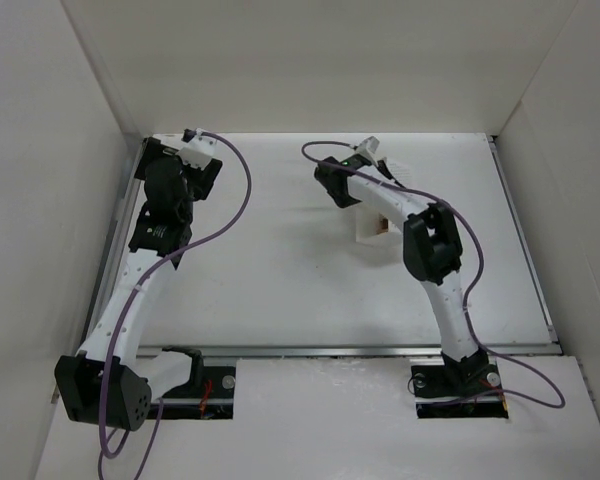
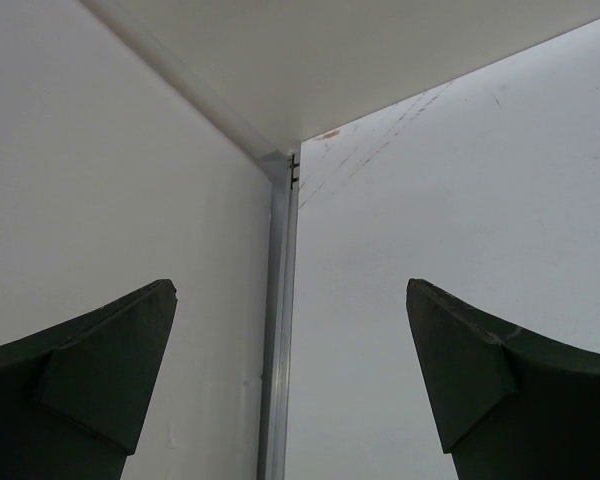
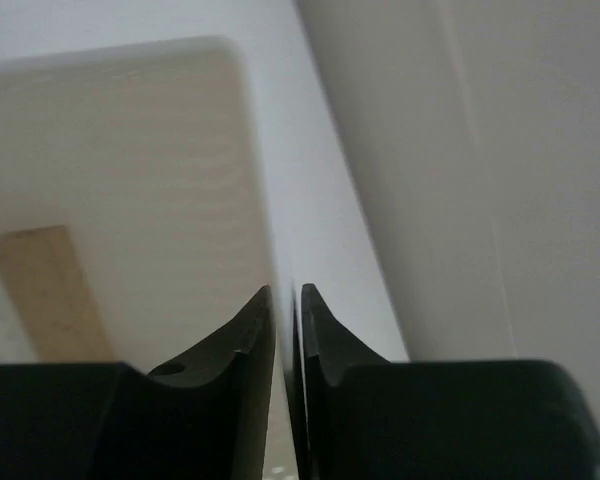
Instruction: Build the wood block tower
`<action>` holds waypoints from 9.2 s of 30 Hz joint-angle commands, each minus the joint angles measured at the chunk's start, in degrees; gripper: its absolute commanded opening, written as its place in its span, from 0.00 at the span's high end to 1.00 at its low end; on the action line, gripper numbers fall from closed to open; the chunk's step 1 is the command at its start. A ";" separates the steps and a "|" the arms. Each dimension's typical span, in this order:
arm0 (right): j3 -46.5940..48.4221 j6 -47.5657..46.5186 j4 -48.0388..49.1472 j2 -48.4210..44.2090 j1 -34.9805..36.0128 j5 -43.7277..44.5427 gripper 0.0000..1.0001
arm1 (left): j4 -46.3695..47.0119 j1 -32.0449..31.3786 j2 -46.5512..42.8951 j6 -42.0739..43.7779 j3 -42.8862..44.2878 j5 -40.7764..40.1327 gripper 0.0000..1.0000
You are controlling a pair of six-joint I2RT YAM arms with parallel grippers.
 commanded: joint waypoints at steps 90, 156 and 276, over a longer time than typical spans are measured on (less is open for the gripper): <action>-40.00 -12.31 50.77 -29.35 -25.84 -91.14 0.18 | 37.75 -14.97 66.93 -91.59 36.06 91.21 1.00; -62.86 9.13 66.69 -57.13 -27.86 -94.04 0.23 | 113.85 -17.16 70.00 -146.79 47.67 82.79 1.00; -11.08 -7.14 34.85 -25.57 6.59 -56.41 0.11 | 113.68 -3.54 80.01 -153.73 44.77 114.52 0.00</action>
